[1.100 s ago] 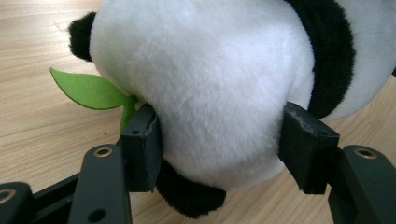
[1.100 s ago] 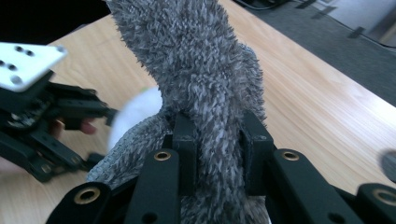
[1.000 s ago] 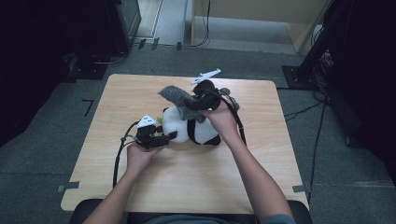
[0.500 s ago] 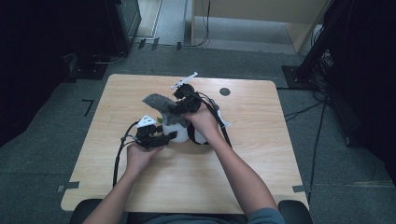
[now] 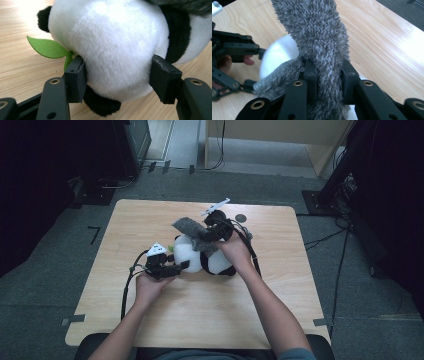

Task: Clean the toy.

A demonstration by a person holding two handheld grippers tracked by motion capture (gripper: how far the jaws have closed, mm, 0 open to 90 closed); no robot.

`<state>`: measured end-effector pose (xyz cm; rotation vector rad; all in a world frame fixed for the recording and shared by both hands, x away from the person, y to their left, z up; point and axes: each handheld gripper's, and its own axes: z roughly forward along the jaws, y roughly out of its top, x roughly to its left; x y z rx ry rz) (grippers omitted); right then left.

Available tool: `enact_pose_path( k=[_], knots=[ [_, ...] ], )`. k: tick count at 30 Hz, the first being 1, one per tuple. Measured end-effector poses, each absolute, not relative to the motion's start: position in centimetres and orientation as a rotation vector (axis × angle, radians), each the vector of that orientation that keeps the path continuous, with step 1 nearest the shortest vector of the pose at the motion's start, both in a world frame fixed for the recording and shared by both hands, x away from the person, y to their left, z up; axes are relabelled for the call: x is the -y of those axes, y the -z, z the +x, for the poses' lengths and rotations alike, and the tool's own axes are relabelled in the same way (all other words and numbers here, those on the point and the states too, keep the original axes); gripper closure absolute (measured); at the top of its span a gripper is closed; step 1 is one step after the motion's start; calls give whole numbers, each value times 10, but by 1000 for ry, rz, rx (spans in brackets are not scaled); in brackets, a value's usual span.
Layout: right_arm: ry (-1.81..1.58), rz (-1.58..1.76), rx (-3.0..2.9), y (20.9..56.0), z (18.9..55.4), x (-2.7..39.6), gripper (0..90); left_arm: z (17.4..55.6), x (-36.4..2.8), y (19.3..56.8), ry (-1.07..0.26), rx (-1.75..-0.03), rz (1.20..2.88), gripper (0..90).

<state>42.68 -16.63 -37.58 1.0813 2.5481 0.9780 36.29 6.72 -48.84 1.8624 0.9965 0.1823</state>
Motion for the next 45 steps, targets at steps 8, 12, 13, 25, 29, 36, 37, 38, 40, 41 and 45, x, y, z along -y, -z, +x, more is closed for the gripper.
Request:
enact_pose_path(
  k=[8, 12, 13, 25, 29, 36, 37, 38, 40, 41, 45],
  knots=[
    [-1000, 1124, -2490, 367, 420, 203, 718, 363, -67, 489, -184, -994, 1862, 368],
    [-1011, 1141, -2466, 364, 415, 219, 717, 363, -67, 489, -181, -994, 1862, 368],
    [-1010, 1144, -2461, 363, 413, 224, 717, 363, -67, 489, -181, -993, 1862, 368],
    [-971, 1185, -2420, 361, 404, 255, 719, 364, -68, 489, -174, -996, 1860, 356],
    [-989, 1202, -2417, 361, 402, 258, 725, 363, -68, 489, -173, -998, 1856, 351],
    [-1088, 1137, -2469, 348, 388, 242, 733, 363, -68, 488, -174, -1003, 1853, 345],
    [-1099, 1115, -2482, 347, 386, 238, 733, 363, -68, 488, -173, -1002, 1854, 344],
    [-1103, 1105, -2491, 346, 384, 234, 733, 363, -68, 488, -174, -1002, 1854, 344],
    [-1115, 1072, -2518, 345, 381, 222, 733, 363, -68, 488, -174, -1002, 1853, 344],
    [-1120, 1057, -2532, 346, 379, 217, 732, 363, -67, 488, -176, -1001, 1852, 343],
    [-1115, 1016, -2586, 351, 378, 193, 732, 363, -67, 488, -177, -1001, 1853, 344]
  ],
)
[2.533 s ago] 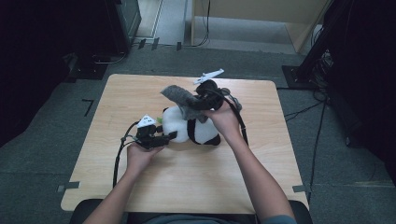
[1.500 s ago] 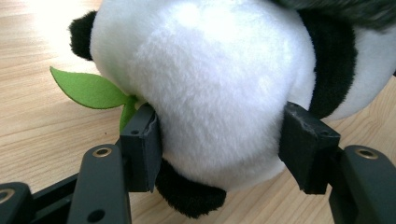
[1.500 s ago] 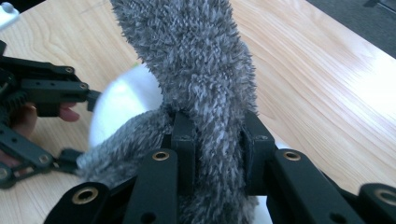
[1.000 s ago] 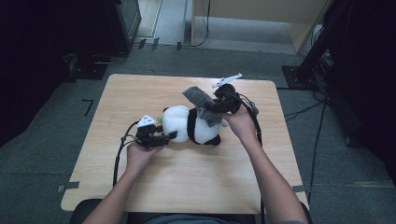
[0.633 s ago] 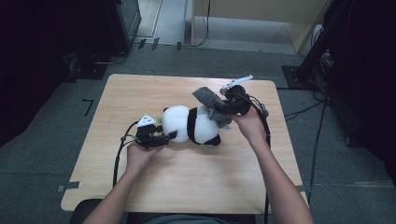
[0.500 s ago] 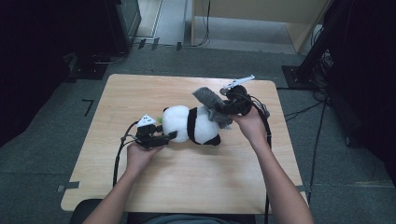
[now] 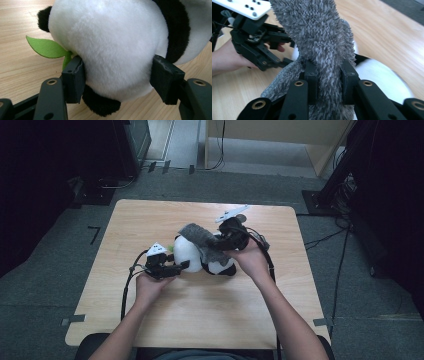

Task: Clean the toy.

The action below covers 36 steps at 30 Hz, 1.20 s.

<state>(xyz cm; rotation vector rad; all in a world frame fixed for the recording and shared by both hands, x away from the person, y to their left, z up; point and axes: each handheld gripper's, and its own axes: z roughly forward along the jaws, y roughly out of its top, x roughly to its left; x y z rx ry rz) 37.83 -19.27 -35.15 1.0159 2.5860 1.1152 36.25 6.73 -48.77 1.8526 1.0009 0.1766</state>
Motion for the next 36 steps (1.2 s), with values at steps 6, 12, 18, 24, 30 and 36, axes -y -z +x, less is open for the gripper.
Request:
enact_pose_path(
  k=[6, 12, 18, 24, 30, 36],
  knots=[
    [-1130, 1008, -2645, 366, 387, 159, 732, 362, -67, 487, -183, -998, 1856, 343],
    [-1128, 1037, -2683, 382, 395, 139, 732, 362, -67, 487, -182, -1001, 1852, 343],
    [-1066, 1024, -2687, 391, 397, 130, 733, 362, -68, 487, -188, -1002, 1854, 347],
    [-1016, 1005, -2677, 391, 392, 135, 729, 362, -67, 487, -191, -1006, 1856, 355],
    [-991, 1013, -2659, 389, 388, 153, 727, 362, -67, 487, -192, -1004, 1858, 360],
    [-1017, 1054, -2616, 383, 382, 181, 723, 362, -66, 487, -192, -1004, 1854, 361]
  ],
)
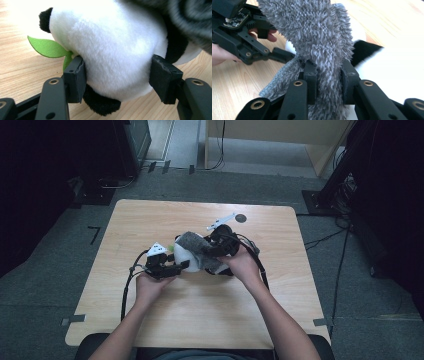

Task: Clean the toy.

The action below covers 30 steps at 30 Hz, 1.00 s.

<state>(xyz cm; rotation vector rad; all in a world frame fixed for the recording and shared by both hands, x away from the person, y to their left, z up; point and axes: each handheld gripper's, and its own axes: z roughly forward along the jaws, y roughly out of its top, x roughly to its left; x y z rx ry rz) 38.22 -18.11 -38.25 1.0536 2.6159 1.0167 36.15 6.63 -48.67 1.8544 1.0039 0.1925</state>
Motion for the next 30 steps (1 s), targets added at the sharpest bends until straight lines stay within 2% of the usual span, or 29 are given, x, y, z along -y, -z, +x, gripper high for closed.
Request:
enact_pose_path(
  k=[19, 24, 30],
  knots=[
    [-1017, 1179, -2518, 372, 365, 252, 720, 362, -67, 487, -189, -1001, 1846, 363],
    [-1054, 1173, -2534, 369, 363, 250, 732, 362, -67, 487, -189, -1001, 1848, 364],
    [-1072, 1113, -2574, 363, 362, 228, 738, 362, -67, 487, -188, -1002, 1847, 364]
  ],
)
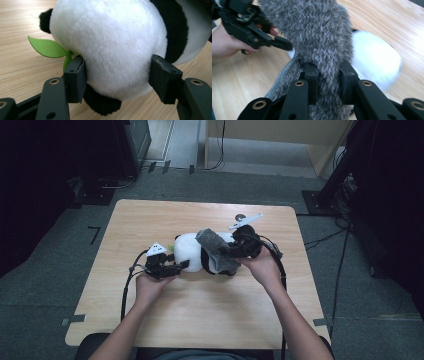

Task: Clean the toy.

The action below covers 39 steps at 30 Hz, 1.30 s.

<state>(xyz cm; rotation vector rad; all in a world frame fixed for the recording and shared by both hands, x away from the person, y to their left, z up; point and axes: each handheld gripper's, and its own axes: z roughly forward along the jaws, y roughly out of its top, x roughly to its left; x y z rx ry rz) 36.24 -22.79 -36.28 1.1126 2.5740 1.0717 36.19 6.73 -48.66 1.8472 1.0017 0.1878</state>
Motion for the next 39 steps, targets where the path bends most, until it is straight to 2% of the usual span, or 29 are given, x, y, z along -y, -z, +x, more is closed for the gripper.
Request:
enact_pose_path(
  k=[9, 18, 20, 23, 28, 33, 35, 37, 39],
  knots=[
    [-1045, 1050, -2614, 369, 376, 181, 738, 362, -67, 486, -189, -1000, 1850, 364],
    [-972, 998, -2614, 389, 385, 149, 721, 362, -68, 486, -182, -1007, 1848, 366],
    [-968, 962, -2597, 391, 383, 144, 692, 362, -68, 486, -179, -1011, 1844, 367],
    [-969, 899, -2554, 395, 381, 140, 600, 362, -68, 486, -179, -1011, 1841, 368],
    [-977, 870, -2510, 400, 379, 137, 734, 362, -68, 486, -178, -1015, 1842, 370],
    [-1041, 843, -2484, 396, 376, 128, 739, 361, -67, 486, -192, -1007, 1846, 372],
    [-1035, 821, -2498, 400, 377, 121, 714, 361, -67, 486, -189, -1014, 1845, 374],
    [-1032, 791, -2506, 406, 378, 117, 642, 362, -68, 486, -187, -1021, 1842, 379],
    [-1056, 778, -2485, 411, 378, 118, 642, 362, -68, 486, -182, -1028, 1836, 394]
  ],
)
